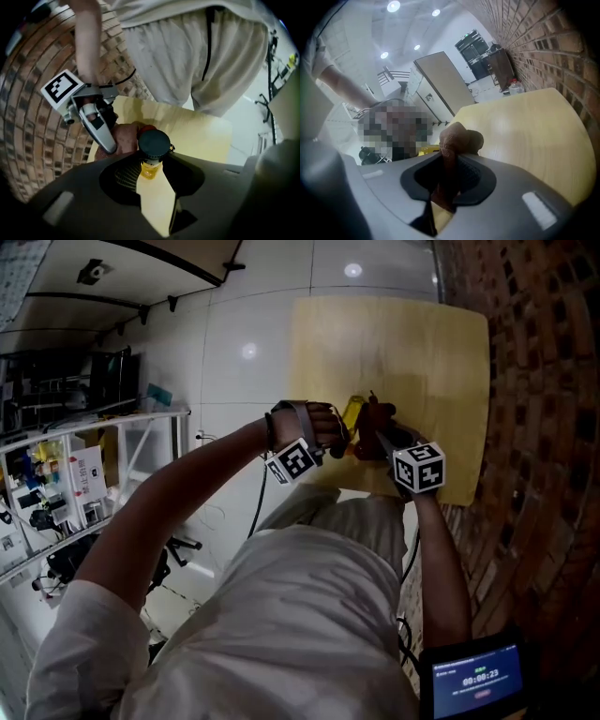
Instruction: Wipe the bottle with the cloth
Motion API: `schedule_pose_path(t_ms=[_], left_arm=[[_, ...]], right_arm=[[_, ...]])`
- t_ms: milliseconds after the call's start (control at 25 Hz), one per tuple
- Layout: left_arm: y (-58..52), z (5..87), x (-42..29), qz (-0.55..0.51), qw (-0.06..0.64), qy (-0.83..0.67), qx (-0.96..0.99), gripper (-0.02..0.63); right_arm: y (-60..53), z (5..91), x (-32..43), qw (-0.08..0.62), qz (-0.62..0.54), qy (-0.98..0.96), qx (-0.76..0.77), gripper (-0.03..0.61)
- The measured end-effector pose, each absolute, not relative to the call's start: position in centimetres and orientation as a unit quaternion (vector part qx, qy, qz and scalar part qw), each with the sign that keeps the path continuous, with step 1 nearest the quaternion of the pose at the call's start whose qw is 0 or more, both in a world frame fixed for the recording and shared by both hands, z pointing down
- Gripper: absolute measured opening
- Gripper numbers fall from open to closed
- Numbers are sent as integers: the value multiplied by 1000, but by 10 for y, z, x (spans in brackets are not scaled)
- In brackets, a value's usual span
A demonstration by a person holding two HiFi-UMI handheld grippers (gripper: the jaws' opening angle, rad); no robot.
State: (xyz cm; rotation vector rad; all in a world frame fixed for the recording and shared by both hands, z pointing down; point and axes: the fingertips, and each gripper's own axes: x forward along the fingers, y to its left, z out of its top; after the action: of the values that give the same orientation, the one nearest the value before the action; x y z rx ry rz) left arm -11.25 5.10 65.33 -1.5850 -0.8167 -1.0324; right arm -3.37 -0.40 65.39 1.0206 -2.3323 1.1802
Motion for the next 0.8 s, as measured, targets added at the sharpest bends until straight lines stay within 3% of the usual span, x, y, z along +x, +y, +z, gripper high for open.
schedule_pose_path(t_ms=[280, 560, 680, 800], left_arm=[[57, 712, -121, -415, 605, -376, -566, 152], [46, 750, -139, -453, 601, -362, -550, 151], [37, 737, -139, -482, 558, -314, -598, 298], [23, 717, -138, -517, 485, -239, -664, 345]], right_arm=[[14, 688, -18, 265, 411, -785, 379, 69], [28, 714, -30, 282, 431, -769, 378, 70], [22, 708, -37, 271, 440, -766, 382, 69], [11, 698, -39, 260, 443, -766, 385, 69]])
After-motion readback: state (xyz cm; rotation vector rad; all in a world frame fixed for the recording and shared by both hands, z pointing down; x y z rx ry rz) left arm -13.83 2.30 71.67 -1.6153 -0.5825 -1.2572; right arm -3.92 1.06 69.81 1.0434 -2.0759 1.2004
